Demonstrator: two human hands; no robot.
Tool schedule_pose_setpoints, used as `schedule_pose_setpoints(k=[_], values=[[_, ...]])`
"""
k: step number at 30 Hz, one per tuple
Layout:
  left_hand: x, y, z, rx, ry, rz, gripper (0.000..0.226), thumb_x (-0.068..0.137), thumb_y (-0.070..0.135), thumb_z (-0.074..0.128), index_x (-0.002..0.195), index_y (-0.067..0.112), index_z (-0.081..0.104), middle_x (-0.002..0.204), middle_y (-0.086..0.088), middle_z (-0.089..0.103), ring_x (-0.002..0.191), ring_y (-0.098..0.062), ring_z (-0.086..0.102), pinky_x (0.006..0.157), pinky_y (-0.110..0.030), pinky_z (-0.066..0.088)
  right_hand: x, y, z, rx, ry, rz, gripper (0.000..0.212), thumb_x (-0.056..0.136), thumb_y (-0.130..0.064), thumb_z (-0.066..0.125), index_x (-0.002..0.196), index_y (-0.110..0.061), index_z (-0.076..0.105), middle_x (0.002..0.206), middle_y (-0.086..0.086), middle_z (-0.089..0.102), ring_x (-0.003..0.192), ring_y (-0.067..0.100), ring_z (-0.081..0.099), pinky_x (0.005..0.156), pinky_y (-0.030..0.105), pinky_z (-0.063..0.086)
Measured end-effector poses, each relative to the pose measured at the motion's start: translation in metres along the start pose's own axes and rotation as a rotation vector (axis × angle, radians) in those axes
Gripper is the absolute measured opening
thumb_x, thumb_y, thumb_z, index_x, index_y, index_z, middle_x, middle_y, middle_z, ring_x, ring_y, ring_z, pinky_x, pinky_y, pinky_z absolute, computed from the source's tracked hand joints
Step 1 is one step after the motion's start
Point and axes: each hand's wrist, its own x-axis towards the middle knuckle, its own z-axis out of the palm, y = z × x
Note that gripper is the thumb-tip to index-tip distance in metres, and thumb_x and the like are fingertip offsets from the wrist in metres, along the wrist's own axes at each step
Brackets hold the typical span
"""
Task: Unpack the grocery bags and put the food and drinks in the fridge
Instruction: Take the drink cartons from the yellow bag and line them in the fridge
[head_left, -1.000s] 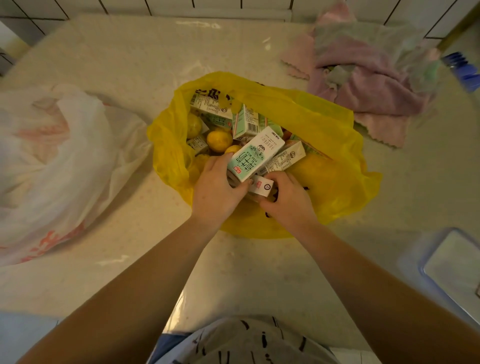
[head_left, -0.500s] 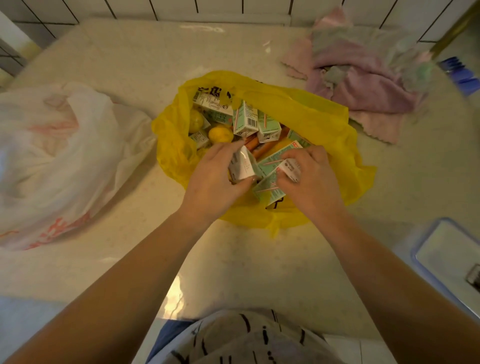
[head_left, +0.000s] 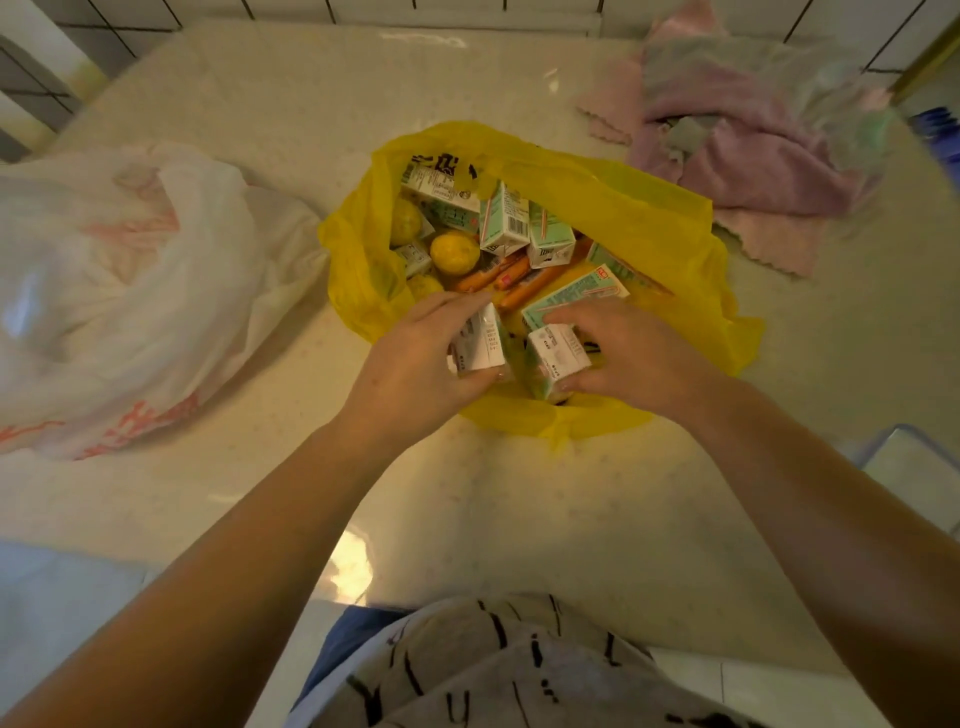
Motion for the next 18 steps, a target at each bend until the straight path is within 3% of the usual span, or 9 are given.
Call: schedule_pose_setpoints(k=[3, 5, 9, 11, 18], values=[[-0.012, 0.000, -0.017, -0.075, 0.060, -0.086, 0.066, 0.074, 0.035, 0.075, 0.132, 0.028, 0.045, 0.126, 0.009, 0.051, 0.118, -0.009, 0.047, 0.092, -0.036, 0.050, 0.007, -0.018, -0.010, 0.084, 0.074, -0.037, 0.067, 0.067, -0.034, 0.080, 0.127, -0.028, 0.050, 0.124, -0.007, 0.052, 0.115, 0.009, 0.047, 0.089, 0.025, 0.039], [-0.022, -0.004, -0.030, -0.090, 0.100, -0.143, 0.064, 0.072, 0.036, 0.076, 0.128, 0.029, 0.047, 0.115, 0.014, 0.049, 0.114, -0.007, 0.049, 0.089, -0.036, 0.051, 0.013, -0.037, -0.017, 0.180, 0.100, -0.078, 0.063, 0.066, -0.034, 0.081, 0.121, -0.031, 0.051, 0.117, -0.010, 0.052, 0.108, 0.006, 0.051, 0.089, 0.028, 0.044], [-0.054, -0.018, -0.054, -0.097, 0.209, -0.231, 0.060, 0.071, 0.034, 0.078, 0.124, 0.025, 0.051, 0.111, 0.011, 0.052, 0.105, -0.002, 0.049, 0.078, -0.010, 0.047, 0.020, -0.083, -0.021, 0.256, 0.076, -0.196, 0.061, 0.065, -0.033, 0.082, 0.118, -0.029, 0.053, 0.110, -0.010, 0.053, 0.099, 0.003, 0.055, 0.091, 0.033, 0.049], [-0.075, -0.027, -0.064, -0.103, 0.260, -0.288, 0.060, 0.071, 0.033, 0.078, 0.124, 0.026, 0.052, 0.111, 0.011, 0.051, 0.103, 0.001, 0.047, 0.074, -0.006, 0.044, 0.022, -0.107, -0.016, 0.242, 0.040, -0.251, 0.064, 0.065, -0.032, 0.082, 0.121, -0.027, 0.052, 0.109, -0.010, 0.050, 0.100, 0.004, 0.054, 0.092, 0.032, 0.048], [-0.177, -0.070, -0.097, -0.099, 0.439, -0.522, 0.057, 0.068, 0.027, 0.080, 0.119, 0.023, 0.056, 0.107, 0.010, 0.050, 0.103, -0.008, 0.051, 0.083, -0.025, 0.050, 0.020, -0.200, 0.046, 0.229, -0.070, -0.418, 0.067, 0.064, -0.028, 0.083, 0.123, -0.020, 0.054, 0.109, -0.009, 0.048, 0.100, 0.003, 0.051, 0.090, 0.023, 0.044]])
